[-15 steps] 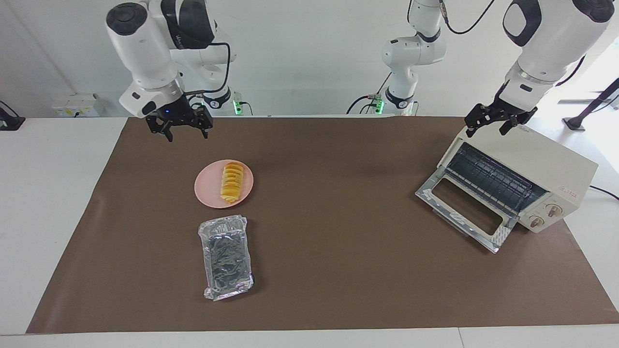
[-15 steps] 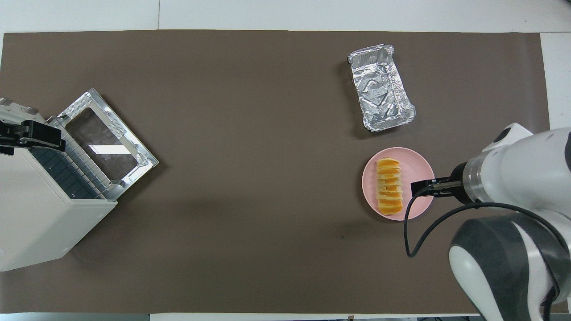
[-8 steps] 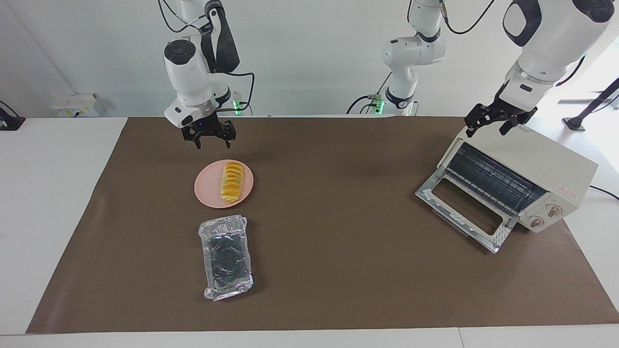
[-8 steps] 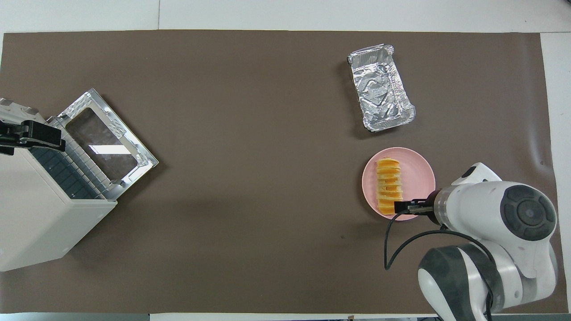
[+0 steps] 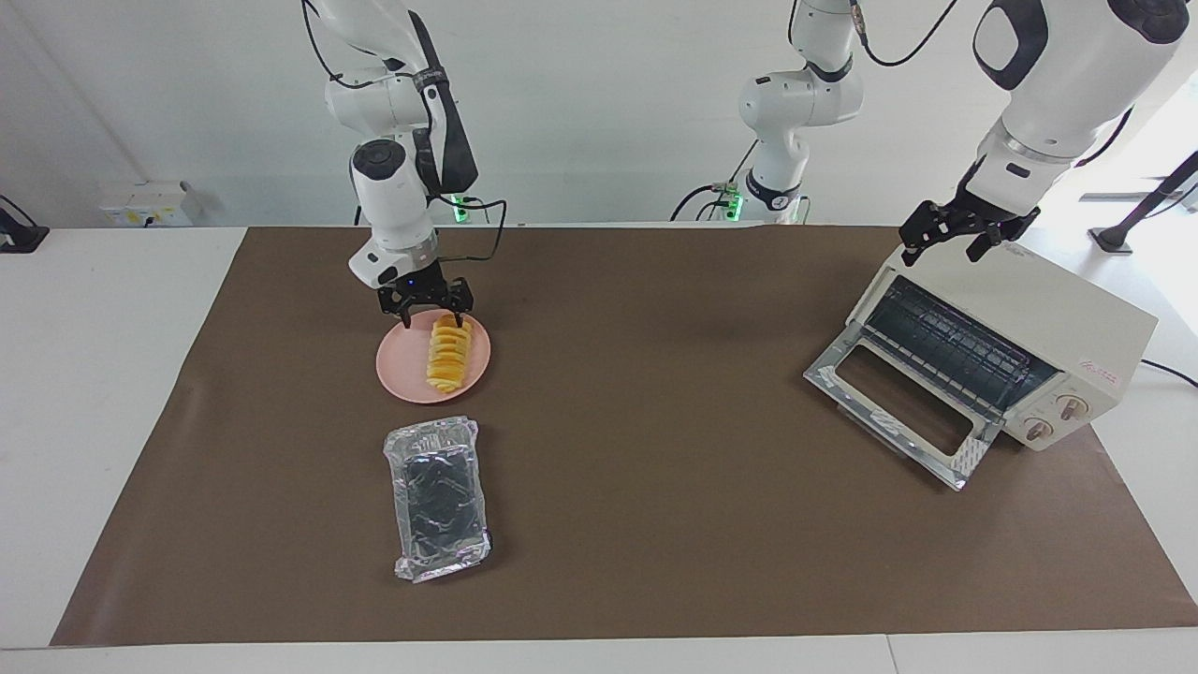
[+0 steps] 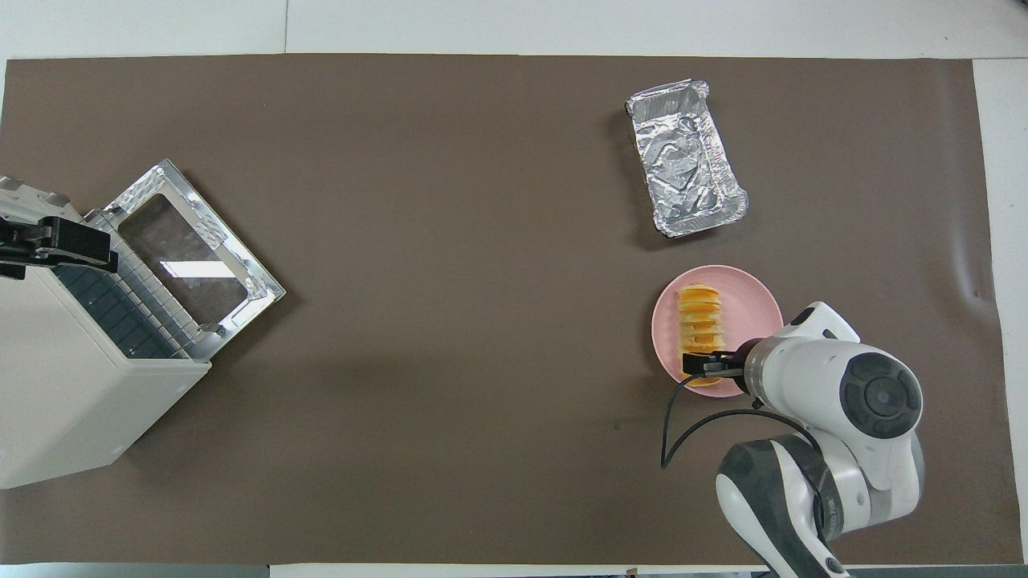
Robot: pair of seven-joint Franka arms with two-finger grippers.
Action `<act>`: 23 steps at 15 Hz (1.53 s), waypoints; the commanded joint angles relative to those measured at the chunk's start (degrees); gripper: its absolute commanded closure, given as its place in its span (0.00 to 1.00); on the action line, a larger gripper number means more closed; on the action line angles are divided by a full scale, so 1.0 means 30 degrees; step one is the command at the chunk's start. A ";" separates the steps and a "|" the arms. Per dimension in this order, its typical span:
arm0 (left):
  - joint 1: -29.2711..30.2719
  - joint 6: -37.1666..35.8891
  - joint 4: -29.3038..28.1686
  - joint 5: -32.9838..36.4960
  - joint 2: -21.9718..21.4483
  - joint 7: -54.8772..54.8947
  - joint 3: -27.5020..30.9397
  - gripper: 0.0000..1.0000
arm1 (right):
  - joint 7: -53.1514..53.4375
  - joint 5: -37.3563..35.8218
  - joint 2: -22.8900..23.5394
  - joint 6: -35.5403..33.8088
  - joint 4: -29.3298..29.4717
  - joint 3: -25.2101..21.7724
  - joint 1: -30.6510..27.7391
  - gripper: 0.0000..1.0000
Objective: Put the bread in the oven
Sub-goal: 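Close the right gripper around the orange bread slices on the plate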
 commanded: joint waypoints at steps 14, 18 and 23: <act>0.0085 -0.0078 -0.0404 -0.0324 -0.0493 0.0135 0.0065 0.00 | 0.0994 0.0248 0.1542 0.2669 0.0238 -0.0002 0.0351 1.00; 0.0085 -0.0078 -0.0404 -0.0324 -0.0493 0.0135 0.0065 0.00 | 0.0789 0.0248 0.2068 0.1679 0.1903 0.0027 0.0321 1.00; 0.0085 -0.0078 -0.0404 -0.0324 -0.0493 0.0135 0.0065 0.00 | 0.0236 0.0219 0.3119 -0.3911 0.7227 -0.0002 0.0117 1.00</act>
